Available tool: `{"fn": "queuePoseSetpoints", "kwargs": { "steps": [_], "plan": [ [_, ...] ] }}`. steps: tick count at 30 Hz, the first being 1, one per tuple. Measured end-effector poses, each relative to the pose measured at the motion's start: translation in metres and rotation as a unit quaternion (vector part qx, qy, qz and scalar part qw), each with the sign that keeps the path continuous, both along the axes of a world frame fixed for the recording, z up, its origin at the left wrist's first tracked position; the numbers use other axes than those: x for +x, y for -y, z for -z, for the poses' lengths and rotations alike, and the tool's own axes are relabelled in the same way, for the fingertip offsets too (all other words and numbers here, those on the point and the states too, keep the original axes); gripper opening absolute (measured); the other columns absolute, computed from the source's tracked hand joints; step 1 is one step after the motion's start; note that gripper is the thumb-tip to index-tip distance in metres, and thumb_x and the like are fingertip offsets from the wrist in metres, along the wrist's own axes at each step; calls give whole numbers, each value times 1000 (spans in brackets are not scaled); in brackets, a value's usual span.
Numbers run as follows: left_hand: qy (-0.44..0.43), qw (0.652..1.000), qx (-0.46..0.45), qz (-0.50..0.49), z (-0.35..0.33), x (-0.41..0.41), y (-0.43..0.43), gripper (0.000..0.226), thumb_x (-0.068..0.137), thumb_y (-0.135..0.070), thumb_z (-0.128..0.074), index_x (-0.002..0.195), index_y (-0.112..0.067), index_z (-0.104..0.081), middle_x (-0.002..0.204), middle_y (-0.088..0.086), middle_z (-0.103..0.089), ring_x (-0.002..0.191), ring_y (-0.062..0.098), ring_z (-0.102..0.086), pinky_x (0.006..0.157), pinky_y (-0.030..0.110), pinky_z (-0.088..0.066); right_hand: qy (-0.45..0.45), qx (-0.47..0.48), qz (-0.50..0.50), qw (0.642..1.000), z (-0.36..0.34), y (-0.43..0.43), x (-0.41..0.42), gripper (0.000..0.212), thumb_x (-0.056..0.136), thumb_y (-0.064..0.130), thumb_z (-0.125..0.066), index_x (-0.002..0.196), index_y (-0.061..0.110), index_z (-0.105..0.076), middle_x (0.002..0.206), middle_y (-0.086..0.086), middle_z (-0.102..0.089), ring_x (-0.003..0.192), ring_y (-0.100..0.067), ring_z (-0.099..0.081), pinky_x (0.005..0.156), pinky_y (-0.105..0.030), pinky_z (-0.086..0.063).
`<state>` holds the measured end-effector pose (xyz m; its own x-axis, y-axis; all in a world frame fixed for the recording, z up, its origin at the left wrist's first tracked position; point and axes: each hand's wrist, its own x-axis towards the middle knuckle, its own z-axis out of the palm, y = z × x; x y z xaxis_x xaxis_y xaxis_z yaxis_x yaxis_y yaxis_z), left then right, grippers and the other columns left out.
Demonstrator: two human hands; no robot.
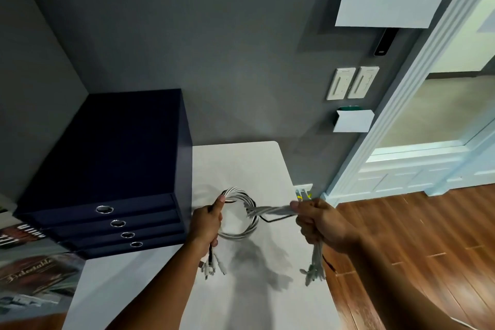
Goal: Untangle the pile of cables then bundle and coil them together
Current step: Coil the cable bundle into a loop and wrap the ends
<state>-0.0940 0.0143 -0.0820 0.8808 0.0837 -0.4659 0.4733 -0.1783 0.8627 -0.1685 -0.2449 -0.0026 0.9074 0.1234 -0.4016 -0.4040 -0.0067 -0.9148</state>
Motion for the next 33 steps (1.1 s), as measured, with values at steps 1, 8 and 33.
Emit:
{"fn": "queuePoseSetpoints", "kwargs": {
  "steps": [1,8,33],
  "plan": [
    [-12,1000,-8,-13,1,0,0,58,92,-62,-56,67,-10,-50,59,2,-36,40,16,-25,43,20,-25,3,-34,-20,999,5,7,-3,56,96,31,-59,59,18,-18,57,-5,-14,49,-15,-11,49,-34,-9],
    [-97,981,-142,-94,-13,0,7,44,88,-55,-67,83,-13,-57,71,-1,-44,37,11,-20,41,19,-20,58,-389,-85,915,66,79,-15,80,78,83,-52,78,3,-57,57,-3,-44,53,-14,-42,54,-41,-42],
    [-23,978,-164,124,-81,-37,75,48,90,-59,-62,72,-18,-45,57,-4,-28,46,14,-16,46,22,-20,-30,-452,13,891,141,37,-47,40,104,41,-35,106,9,-59,105,-10,-54,97,-22,-50,90,-37,-38]
  ]
}}
